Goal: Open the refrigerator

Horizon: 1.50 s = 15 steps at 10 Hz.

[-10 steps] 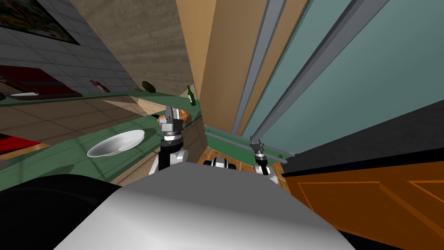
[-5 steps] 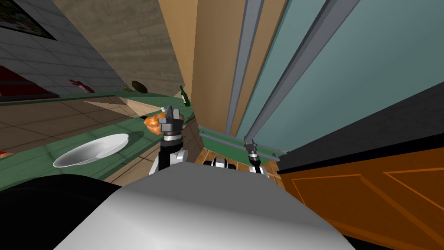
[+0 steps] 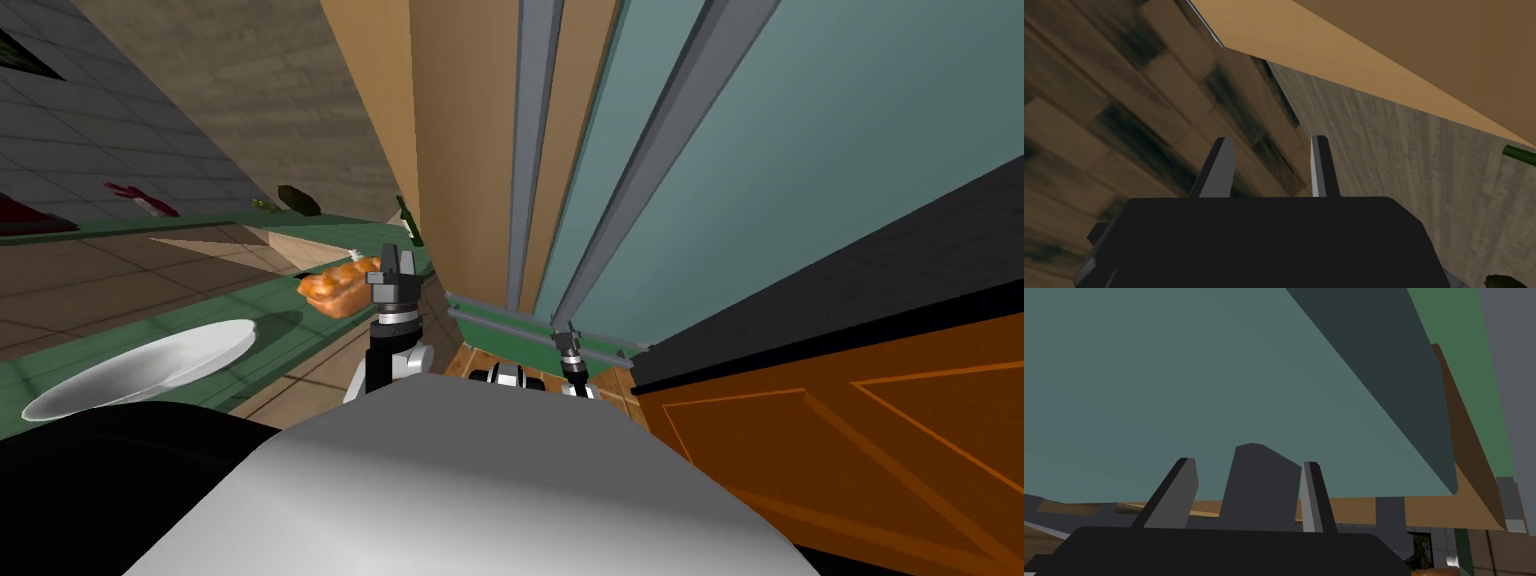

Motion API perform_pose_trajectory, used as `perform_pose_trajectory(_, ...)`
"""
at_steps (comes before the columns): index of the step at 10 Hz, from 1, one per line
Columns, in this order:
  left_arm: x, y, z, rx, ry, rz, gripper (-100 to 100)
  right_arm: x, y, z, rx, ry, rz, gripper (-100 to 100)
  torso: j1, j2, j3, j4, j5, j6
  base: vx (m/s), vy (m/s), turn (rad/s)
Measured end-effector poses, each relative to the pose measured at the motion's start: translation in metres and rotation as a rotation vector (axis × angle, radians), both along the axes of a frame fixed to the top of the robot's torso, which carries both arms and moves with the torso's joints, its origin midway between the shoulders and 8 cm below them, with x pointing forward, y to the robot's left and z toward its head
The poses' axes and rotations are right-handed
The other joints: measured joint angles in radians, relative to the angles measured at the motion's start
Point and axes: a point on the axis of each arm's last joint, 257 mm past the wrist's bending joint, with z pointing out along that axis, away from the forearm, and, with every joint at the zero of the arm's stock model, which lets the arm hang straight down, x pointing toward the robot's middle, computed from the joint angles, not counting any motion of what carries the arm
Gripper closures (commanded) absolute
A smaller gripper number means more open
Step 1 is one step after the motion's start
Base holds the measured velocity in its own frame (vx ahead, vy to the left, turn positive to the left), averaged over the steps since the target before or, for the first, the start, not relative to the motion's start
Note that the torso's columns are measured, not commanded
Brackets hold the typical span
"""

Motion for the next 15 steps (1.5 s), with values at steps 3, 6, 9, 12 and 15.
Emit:
perform_pose_trajectory(3,0.000,0.000,0.000,0.000,0.000,0.000,0,-0.007,0.028,0.003,0.004,-0.008,0.012,100,0.001,0.005,0.001,0.005,0.004,0.003,-0.019,-0.080,0.041)
perform_pose_trajectory(6,0.000,0.000,0.000,0.000,0.000,0.000,0,-0.002,0.044,0.007,0.004,-0.003,0.105,100,-0.001,0.023,0.012,0.013,0.004,0.004,-0.232,-0.157,0.123)
perform_pose_trajectory(9,0.000,0.000,0.000,0.000,0.000,0.000,0,-0.001,0.058,0.003,0.002,0.027,0.190,100,0.004,0.013,0.004,0.015,0.007,0.002,-0.178,-0.125,0.093)
perform_pose_trajectory(12,0.000,0.000,0.000,0.000,0.000,0.000,0,0.002,0.070,0.004,-0.002,0.042,0.272,100,0.006,0.014,0.005,0.015,0.007,-0.001,-0.130,-0.115,0.084)
perform_pose_trajectory(15,0.000,0.000,0.000,0.000,0.000,0.000,0,-0.003,0.080,0.001,-0.004,0.050,0.322,100,-0.003,0.013,0.005,0.013,0.005,0.004,-0.105,-0.171,0.121)
